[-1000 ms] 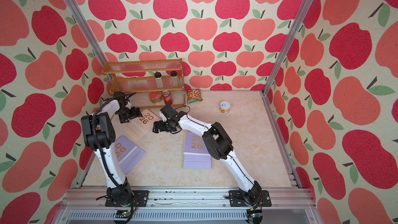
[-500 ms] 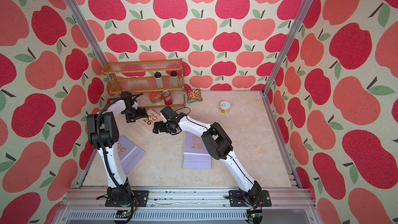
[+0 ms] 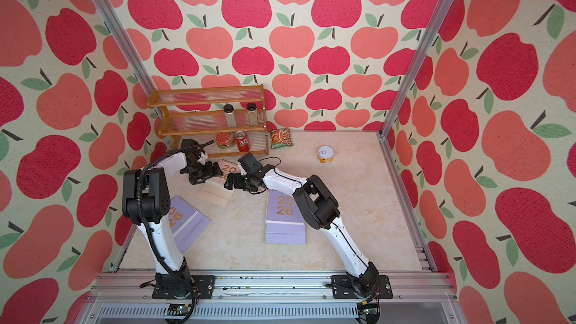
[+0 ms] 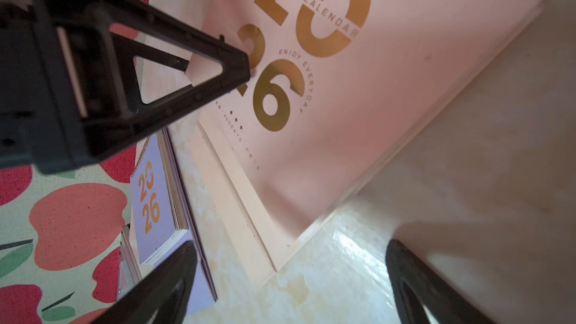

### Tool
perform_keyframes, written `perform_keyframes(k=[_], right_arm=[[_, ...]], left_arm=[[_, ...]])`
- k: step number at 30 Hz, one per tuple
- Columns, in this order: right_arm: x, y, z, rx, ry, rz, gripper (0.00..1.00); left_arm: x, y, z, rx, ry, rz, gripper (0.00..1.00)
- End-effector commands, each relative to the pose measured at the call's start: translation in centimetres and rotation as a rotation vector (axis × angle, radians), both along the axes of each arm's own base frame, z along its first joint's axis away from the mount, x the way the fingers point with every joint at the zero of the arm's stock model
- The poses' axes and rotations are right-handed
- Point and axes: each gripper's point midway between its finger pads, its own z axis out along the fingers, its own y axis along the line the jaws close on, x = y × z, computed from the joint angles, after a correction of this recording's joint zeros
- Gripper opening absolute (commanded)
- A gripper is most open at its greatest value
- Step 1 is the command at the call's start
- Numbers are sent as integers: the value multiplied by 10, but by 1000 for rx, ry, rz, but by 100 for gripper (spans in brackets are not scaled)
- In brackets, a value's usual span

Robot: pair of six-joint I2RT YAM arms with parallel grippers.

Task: Stack the calendars
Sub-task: Adjust the calendar at the center of the board, then pick up the calendar at the center of the board.

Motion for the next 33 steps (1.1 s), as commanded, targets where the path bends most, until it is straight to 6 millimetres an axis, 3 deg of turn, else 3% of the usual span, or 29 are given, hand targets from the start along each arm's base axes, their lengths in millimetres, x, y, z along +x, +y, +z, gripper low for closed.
perform_keyframes(k=[1,8,13,16,23,33], right_arm=[[-2,-17,-17,-59,50,-51,97],[2,-28,-20,-72,56,-84,97],[5,-33,-20,-77,56,-107,97],[7,-34,-21,-78,59,-113,97],[9,-37,-24,-104,67,-118,97],[5,-37,-36,-130,99,-107,96]], left_arm=[[-33,-28,-14,-80,107,1,90],[-46,-38,13,-80,55,-17,91],[-38,-21,37,-74,-19,26,91],[-26,-8,42,-69,-51,58,91],[-11,1,23,-39,-28,69,91],[-7,-13,-1,-76,2,49,90]])
